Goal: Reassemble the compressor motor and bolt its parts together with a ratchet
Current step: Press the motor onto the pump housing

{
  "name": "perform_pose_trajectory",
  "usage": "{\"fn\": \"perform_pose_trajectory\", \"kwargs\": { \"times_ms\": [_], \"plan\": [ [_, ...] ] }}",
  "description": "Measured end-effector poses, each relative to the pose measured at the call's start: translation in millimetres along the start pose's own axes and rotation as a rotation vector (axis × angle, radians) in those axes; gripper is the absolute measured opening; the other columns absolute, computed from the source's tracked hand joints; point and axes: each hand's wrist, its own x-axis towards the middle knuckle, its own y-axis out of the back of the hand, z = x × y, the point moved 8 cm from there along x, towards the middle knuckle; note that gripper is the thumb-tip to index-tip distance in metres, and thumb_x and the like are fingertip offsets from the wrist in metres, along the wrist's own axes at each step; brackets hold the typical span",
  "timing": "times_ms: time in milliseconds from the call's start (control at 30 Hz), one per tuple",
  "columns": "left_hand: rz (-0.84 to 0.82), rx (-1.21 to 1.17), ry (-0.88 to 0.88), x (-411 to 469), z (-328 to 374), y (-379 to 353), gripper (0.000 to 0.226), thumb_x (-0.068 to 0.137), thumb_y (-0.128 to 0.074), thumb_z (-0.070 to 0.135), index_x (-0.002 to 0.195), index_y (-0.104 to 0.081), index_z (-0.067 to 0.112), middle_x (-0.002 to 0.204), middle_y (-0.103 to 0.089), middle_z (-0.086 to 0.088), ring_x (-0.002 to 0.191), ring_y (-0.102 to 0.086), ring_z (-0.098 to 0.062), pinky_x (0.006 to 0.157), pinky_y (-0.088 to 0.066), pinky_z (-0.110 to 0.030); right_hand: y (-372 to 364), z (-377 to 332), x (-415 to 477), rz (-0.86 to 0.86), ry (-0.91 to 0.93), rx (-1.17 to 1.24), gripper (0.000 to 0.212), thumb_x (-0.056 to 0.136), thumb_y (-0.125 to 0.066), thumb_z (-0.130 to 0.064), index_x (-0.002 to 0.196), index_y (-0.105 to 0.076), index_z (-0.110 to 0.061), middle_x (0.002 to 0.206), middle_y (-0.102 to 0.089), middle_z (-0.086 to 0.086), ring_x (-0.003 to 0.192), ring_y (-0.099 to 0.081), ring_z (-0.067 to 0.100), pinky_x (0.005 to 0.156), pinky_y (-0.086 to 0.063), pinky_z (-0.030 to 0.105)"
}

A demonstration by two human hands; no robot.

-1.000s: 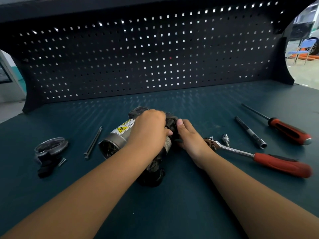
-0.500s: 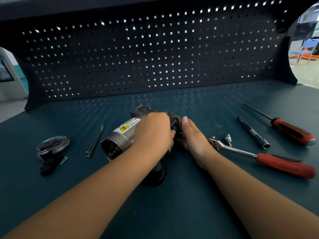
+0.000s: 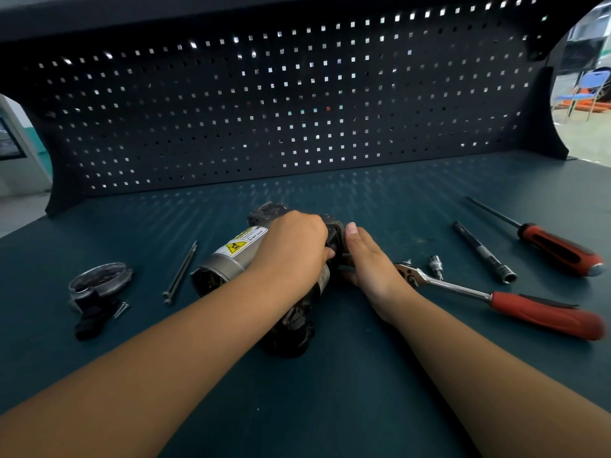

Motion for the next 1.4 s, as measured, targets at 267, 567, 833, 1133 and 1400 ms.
{"fn": "perform_pose_trajectory", "kwargs": {
  "times_ms": [267,567,833,1133,1400],
  "plan": [
    [0.055,-0.023,-0.002,-1,-1,1,0.029,0.089,-0.06,0.04,0.079,-0.053,0.013,0.092,-0.059,-0.007,0.088,-0.052,-0.023,0.065,-0.029,-0.027,-3,-1,-2,0.007,-0.005,-0.005,0.04,0.096,-0.034,-0.053,0.113,-0.052,-0.022,0.115,-0.06,0.001,0.113,-0.055,0.019,0.103,-0.041,0.049],
    [0.03,-0.234,0.116,0,-15,1,0.022,0.083,-0.063,0.027,0.103,-0.071,0.023,0.102,-0.068,-0.004,0.101,-0.059,-0.025,0.076,-0.043,-0.029,-32,12,-42,-0.285,-0.493,0.248,0.053,0.089,-0.044,-0.064,0.096,-0.054,-0.012,0.07,-0.068,0.015,0.063,-0.07,0.023,0.054,-0.058,0.028],
    [0.035,-0.212,0.117,-2,-18,1,0.017,0.082,-0.066,0.024,0.097,-0.073,0.023,0.096,-0.069,-0.005,0.095,-0.062,-0.025,0.078,-0.053,-0.033,-54,15,-44,-0.293,-0.375,0.468,0.071,0.061,-0.055,-0.071,0.114,-0.06,-0.024,0.101,-0.073,0.007,0.095,-0.07,0.022,0.087,-0.056,0.034],
    [-0.005,-0.178,0.082,0,-13,2,0.018,0.085,-0.058,0.021,0.096,-0.073,0.022,0.09,-0.068,-0.006,0.088,-0.062,-0.026,0.071,-0.05,-0.031,-56,16,-46,-0.271,-0.422,0.551,0.05,0.086,-0.044,-0.066,0.108,-0.057,-0.023,0.101,-0.069,0.011,0.094,-0.068,0.024,0.069,-0.056,0.029],
    [-0.041,-0.154,0.09,-3,-12,4,0.022,0.088,-0.055,0.021,0.105,-0.07,0.021,0.101,-0.067,-0.005,0.097,-0.061,-0.025,0.082,-0.052,-0.036,-57,14,-45,-0.237,-0.378,0.542,0.049,0.087,-0.044,-0.065,0.107,-0.062,-0.025,0.098,-0.074,0.005,0.094,-0.069,0.021,0.077,-0.057,0.031]
  ]
}}
